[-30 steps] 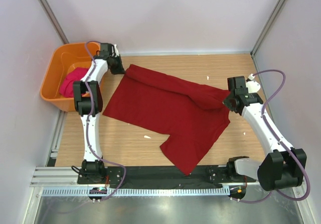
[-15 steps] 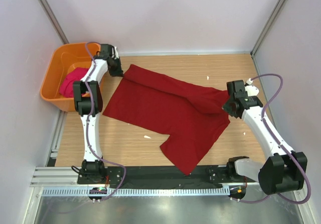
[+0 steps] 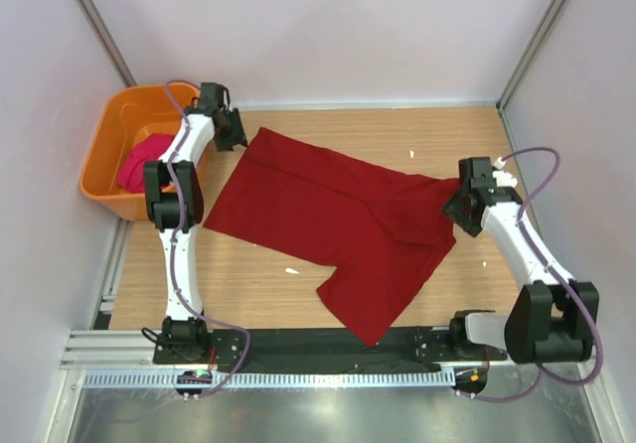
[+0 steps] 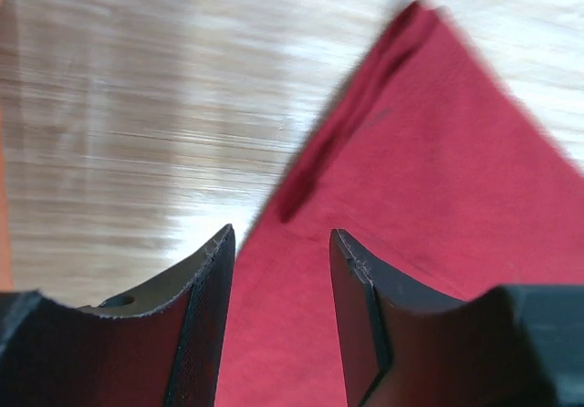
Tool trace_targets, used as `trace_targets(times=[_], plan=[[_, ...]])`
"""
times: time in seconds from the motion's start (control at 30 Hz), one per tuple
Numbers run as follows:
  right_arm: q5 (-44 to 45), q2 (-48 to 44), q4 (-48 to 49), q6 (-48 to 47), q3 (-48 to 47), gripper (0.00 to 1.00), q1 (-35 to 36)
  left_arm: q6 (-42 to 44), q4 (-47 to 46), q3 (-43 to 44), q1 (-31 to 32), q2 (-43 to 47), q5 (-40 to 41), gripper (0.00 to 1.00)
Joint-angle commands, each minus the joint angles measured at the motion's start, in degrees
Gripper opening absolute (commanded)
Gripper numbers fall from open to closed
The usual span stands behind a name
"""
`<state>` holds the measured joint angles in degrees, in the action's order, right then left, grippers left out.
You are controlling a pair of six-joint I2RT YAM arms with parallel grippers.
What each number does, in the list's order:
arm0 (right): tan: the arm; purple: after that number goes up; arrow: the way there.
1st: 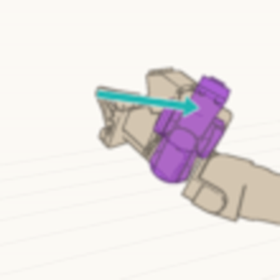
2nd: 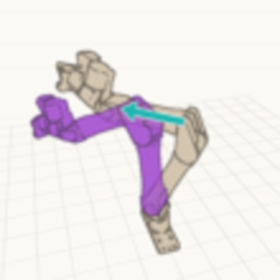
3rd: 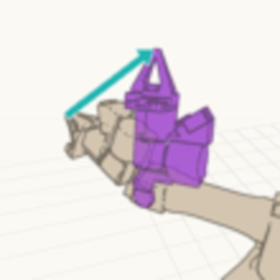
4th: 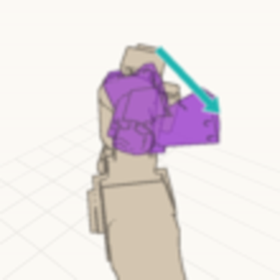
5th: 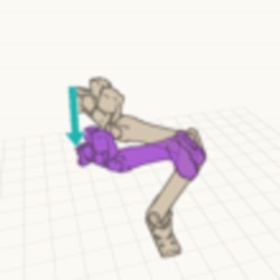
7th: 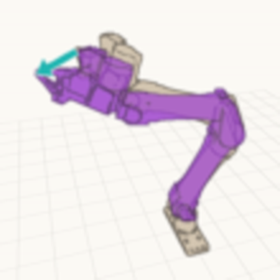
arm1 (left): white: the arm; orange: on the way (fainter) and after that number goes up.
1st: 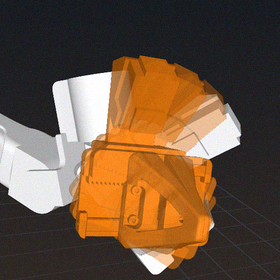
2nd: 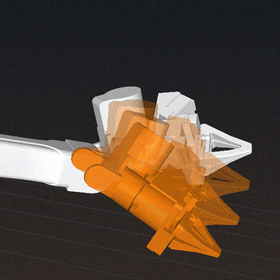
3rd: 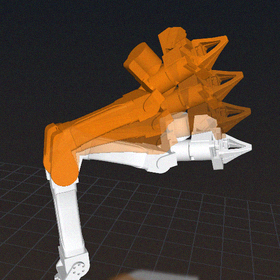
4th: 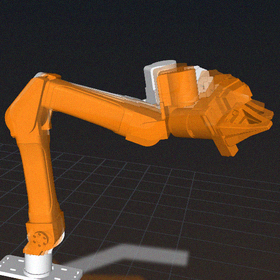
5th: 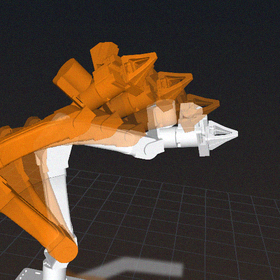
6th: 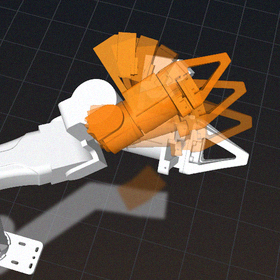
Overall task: Fold and stack the t-shirts
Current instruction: Fold the tshirt
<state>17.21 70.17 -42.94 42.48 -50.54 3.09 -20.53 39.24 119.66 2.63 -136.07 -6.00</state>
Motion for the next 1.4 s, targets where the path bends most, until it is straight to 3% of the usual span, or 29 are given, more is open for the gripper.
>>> trace_targets(times=[0.0,0.2,0.37,0.67,0.83,0.9,0.93,0.97,1.07,1.2,1.37], plan=[[-0.87,9.34,9.88,-4.15,-7.78,0.56,-5.02,-4.68,-1.97,2.24,1.85,6.79,0.67,0.47],[-2.88,24.28,20.42,-9.26,-15.27,0.56,-7.39,-8.11,-15.24,3.92,1.85,-1.29,-17.71,0.34],[-5.26,29.4,23.51,-9.96,-17.48,0.52,-7.84,-8.55,-18.76,5.5,2.02,-6.13,-19.49,0.38],[-4.65,31.43,25.8,-10.49,-18.1,0.56,-8.98,-19.89,-24.74,1.37,1.85,-8.95,-20.73,0.36],[-5.52,34.06,27.02,-10.14,-19.15,0.52,-9.42,-22.97,-25.36,0.49,1.32,-9.65,-19.84,0.35],[-4.91,35.38,27.29,-9.61,-19.42,0.44,-9.59,-24.37,-25.44,0.4,1.15,-10.09,-19.49,0.35],[-4.82,35.56,27.12,-9.43,-19.5,0.35,-9.86,-24.64,-25.45,0.32,1.06,-10.18,-19.58,0.35],[-4.12,35.73,26.68,-9.17,-19.5,0.2,-10.12,-24.73,-25.45,0.23,1.06,-10.27,-19.58,0.34],[2.01,34.42,23.87,-9.43,-19.25,0.01,-11.0,-25.25,-24.48,-0.21,0.88,-10.36,-18.79,0.34],[1.96,33.97,29.99,-15.21,-17.13,0.01,-11.97,-26.57,-24.39,-0.04,0.62,-11.14,-18.43,0.34],[-1.65,41.52,37.04,-16.2,-20.9,0.01,-11.71,-28.51,-25.09,-0.65,0.18,-11.94,-18.26,0.34]])
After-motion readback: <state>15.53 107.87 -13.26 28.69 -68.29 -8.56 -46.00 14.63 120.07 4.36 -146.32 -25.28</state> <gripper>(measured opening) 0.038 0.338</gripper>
